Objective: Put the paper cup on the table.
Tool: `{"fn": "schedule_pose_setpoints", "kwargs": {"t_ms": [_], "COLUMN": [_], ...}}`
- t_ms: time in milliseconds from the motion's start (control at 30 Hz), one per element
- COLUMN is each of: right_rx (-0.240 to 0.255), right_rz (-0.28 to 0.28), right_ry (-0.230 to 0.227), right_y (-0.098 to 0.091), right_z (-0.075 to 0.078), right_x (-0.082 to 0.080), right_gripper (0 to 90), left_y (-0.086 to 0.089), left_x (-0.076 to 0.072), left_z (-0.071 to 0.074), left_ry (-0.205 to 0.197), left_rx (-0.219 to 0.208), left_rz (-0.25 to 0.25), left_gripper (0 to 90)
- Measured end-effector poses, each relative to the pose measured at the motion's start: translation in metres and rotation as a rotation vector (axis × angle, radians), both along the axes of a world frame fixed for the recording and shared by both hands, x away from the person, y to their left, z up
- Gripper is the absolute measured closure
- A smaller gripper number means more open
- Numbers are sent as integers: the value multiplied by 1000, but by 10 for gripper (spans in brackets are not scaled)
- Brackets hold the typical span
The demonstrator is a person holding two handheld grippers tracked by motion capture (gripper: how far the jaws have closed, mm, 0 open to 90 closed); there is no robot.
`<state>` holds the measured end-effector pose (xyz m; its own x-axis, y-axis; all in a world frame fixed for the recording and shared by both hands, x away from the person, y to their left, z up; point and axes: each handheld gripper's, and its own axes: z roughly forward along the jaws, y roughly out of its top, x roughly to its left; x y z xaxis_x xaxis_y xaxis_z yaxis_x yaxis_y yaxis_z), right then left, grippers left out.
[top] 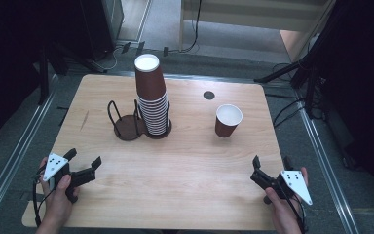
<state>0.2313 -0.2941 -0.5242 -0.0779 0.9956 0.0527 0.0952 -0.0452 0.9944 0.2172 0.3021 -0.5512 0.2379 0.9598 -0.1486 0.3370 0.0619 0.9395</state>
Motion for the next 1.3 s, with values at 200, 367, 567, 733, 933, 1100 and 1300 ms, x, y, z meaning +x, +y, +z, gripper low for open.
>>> {"fn": "schedule_pose_setpoints", "kwargs": {"t_ms": [200, 367, 567, 733, 933, 1100, 1300], "right_rx": [4, 15, 7, 11, 0, -27, -43], "right_rz": [-13, -24, -26, -21, -25, -21, -31], "right_ry": [19, 27, 33, 34, 25, 24, 19], "right_y": [-16, -29, -43, -48, -46, -43, -38], "right_z": [-8, -13, -18, -23, -25, -25, -26], "right_x": [-20, -33, -49, -56, -59, -61, -62], "right_gripper": [0, 0, 0, 0, 0, 0, 0], "left_y": [1, 2, 1, 2, 3, 2, 1], "left_x": [-2, -2, -2, -2, -2, -2, -2], "left_z": [0, 0, 0, -1, -1, -1, 0], "left_ry": [-18, -25, -26, -26, -23, -26, -22], "left_rx": [-6, -13, -1, -17, -24, -17, -13], "left_rz": [13, 20, 27, 28, 25, 32, 40], "left_gripper": [32, 32, 32, 32, 32, 32, 32]}}
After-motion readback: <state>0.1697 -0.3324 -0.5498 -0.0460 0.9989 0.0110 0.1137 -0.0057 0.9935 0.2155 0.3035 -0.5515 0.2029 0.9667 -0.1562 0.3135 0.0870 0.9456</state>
